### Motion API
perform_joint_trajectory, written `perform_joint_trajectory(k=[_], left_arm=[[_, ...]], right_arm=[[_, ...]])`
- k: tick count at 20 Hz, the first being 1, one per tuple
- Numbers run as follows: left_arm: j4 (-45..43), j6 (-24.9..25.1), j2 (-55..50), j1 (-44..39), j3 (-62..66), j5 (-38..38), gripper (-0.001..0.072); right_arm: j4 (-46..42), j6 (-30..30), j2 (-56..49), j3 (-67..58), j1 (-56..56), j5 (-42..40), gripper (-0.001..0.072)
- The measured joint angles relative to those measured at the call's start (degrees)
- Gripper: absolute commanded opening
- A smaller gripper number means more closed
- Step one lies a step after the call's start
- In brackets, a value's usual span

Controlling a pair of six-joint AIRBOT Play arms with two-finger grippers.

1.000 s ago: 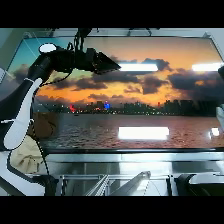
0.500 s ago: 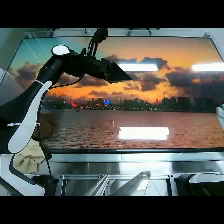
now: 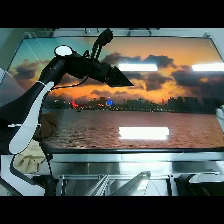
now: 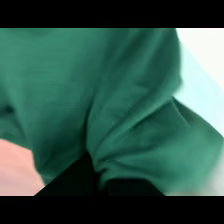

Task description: Fold the shirts.

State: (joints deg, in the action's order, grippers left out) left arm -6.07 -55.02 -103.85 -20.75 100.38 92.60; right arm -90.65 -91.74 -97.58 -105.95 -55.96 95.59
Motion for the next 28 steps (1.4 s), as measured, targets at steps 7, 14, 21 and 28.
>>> perform_joint_trajectory(k=[7, 14, 21, 28], left_arm=[[0.0, 0.0, 0.0, 0.0, 0.0, -1.5, 0.0018], [0.0, -0.1, 0.0, -1.3, 0.0, -3.3, 0.0018], [-0.5, 0.0, 0.0, -4.1, 0.0, -2.4, 0.0018], [-0.4, 2.6, 0.0, -4.8, 0.0, -1.3, 0.0019]], right_arm=[[49.4, 24.3, 0.9, -6.6, 0.1, -27.2, 0.0024], [45.0, 29.6, -0.5, -10.7, -0.4, -24.1, 0.0024], [21.2, 20.2, -2.3, -6.4, -0.5, -7.5, 0.0025], [12.6, 7.8, -2.5, -5.2, -0.2, 6.3, 0.0025]])
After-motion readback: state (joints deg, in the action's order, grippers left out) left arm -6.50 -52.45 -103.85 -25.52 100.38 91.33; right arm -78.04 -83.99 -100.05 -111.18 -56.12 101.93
